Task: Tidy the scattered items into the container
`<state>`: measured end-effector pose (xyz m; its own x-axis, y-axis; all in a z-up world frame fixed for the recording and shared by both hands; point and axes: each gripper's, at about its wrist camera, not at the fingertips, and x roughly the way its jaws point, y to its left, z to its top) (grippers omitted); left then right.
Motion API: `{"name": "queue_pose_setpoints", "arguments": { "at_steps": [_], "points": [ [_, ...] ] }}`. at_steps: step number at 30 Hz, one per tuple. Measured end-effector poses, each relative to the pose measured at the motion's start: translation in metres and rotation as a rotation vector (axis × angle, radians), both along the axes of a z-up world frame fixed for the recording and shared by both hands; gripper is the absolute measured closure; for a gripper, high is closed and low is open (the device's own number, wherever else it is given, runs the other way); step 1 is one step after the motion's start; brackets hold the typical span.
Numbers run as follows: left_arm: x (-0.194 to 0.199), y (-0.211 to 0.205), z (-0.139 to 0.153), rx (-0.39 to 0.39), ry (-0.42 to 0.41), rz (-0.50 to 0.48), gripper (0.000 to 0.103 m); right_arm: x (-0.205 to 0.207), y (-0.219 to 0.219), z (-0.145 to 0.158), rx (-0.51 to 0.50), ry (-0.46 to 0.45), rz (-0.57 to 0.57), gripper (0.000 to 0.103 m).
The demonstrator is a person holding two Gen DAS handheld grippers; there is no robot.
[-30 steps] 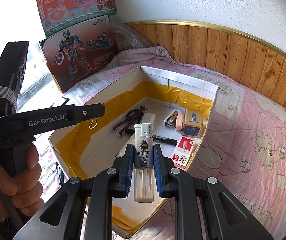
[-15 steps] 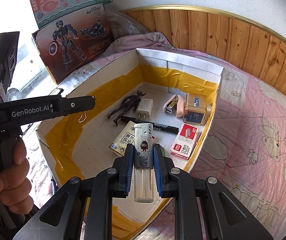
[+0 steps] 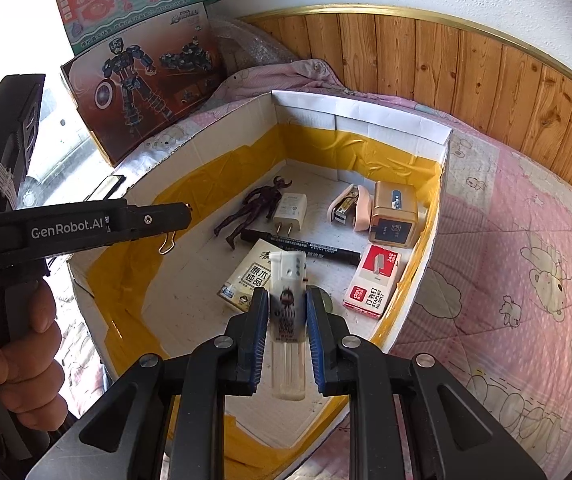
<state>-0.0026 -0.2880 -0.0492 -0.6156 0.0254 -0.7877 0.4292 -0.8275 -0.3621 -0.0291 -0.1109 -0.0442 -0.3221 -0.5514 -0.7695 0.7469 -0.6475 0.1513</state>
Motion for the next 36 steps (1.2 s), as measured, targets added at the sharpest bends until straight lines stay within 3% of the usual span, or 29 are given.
{"name": "queue_pose_setpoints", "arguments": {
  "at_steps": [6,11,16,20,24,26,28,36],
  "points": [
    [0.000,-0.004,0.000,0.008,-0.004,0.015,0.060,0.000,0.000,0.000,-0.001,-0.007,-0.002,0.082],
    [0.002,-0.013,-0.003,0.073,0.003,0.024,0.059,-0.001,0.003,0.002,-0.011,-0.013,-0.009,0.082],
    [0.004,-0.011,0.002,0.060,0.011,0.018,0.059,-0.007,0.010,0.006,-0.027,-0.023,-0.034,0.082],
    [0.003,0.002,0.009,-0.002,0.014,-0.005,0.059,-0.009,0.014,0.009,-0.041,-0.044,-0.042,0.082],
    [0.007,0.024,0.028,-0.175,0.033,-0.021,0.058,-0.002,0.014,0.016,-0.039,-0.046,-0.015,0.082],
    [0.010,0.033,0.037,-0.258,0.044,-0.023,0.058,0.005,0.013,0.021,-0.032,-0.035,0.008,0.079],
    [0.012,0.038,0.041,-0.295,0.045,-0.024,0.058,0.012,0.014,0.027,-0.023,-0.009,0.029,0.065],
    [0.016,0.042,0.039,-0.250,0.032,-0.039,0.058,0.036,0.022,0.035,0.028,0.026,0.093,0.044]
  ]
}}
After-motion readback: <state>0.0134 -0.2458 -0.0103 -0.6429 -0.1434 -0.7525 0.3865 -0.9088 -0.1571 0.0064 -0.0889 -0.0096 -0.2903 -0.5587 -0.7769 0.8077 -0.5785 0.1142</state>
